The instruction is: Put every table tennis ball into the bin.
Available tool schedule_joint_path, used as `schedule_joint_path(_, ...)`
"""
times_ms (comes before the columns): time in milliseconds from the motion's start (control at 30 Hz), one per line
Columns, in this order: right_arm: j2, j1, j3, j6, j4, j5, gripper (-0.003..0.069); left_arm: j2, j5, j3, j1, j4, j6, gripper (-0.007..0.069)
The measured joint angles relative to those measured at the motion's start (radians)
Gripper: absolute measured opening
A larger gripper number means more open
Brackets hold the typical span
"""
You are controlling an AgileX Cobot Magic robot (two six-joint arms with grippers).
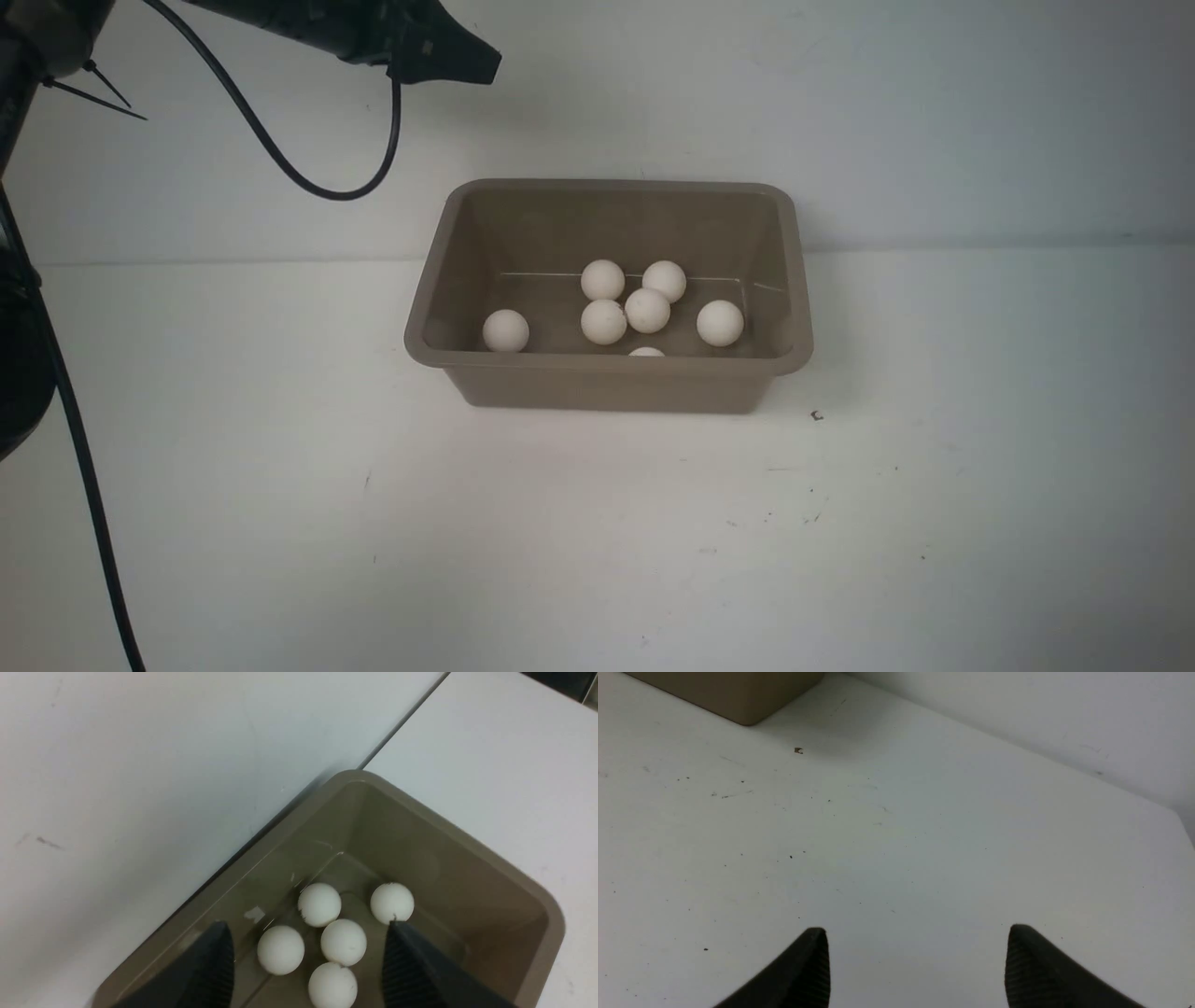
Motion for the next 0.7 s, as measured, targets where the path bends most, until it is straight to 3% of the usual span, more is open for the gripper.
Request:
schedule_joint_path(200,0.0,0.0,0.0,0.0,0.0,-0.004,0.0462,0.0,0.0,0.0,0.0,-0.103,0.0,0.0394)
schedule_joint_path(467,0.0,0.0,0.0,0.0,0.0,-0.005,0.0462,0.0,0.0,0.0,-0.03,-0.449,0.006,0.0394)
schedule_joint_path(700,0.0,0.0,0.0,0.001,0.0,-0.005,0.0462,0.0,0.0,0.0,-0.025,-0.513,-0.033,0.0394)
